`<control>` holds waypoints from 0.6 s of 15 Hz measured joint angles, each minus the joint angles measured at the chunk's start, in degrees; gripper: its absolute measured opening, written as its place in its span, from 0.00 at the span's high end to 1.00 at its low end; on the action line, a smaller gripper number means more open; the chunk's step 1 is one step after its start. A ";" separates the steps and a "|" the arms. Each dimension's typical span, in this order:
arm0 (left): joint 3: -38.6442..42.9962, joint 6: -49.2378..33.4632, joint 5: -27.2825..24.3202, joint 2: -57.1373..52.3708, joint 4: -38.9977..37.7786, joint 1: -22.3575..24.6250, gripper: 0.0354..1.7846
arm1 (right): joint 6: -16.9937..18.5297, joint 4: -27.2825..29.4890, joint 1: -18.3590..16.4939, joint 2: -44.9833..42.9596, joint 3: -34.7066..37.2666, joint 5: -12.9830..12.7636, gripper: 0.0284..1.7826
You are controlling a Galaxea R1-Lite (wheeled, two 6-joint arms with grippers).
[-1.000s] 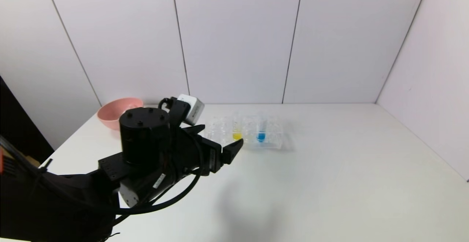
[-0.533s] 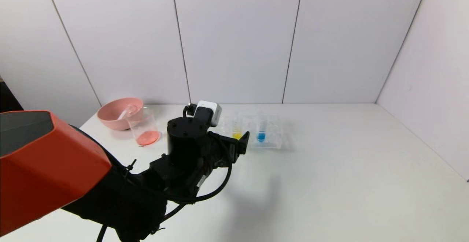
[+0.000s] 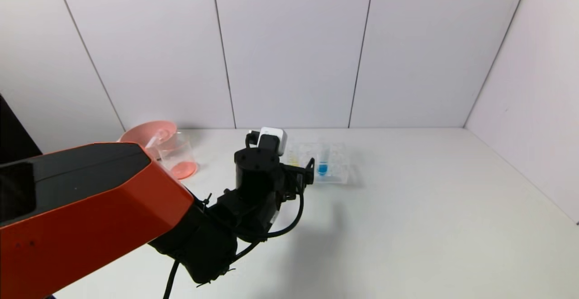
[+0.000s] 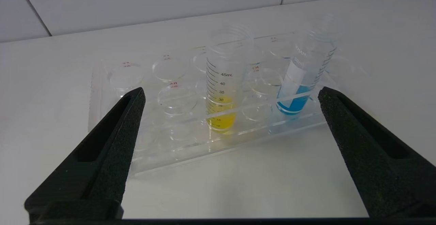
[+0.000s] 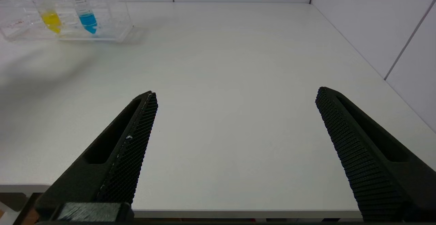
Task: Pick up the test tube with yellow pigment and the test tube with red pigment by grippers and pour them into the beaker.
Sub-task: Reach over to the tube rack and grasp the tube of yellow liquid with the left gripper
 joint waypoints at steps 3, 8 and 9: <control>-3.80 0.96 1.15 2.97 0.24 0.74 0.01 | 0.02 0.00 0.00 0.00 0.02 -0.02 0.05; -9.78 1.49 1.38 6.86 0.85 1.82 0.01 | 0.02 0.00 0.00 0.00 0.05 -0.02 0.05; -10.74 1.49 1.43 7.50 1.01 1.87 0.01 | 0.02 0.00 0.00 0.00 0.05 0.00 0.05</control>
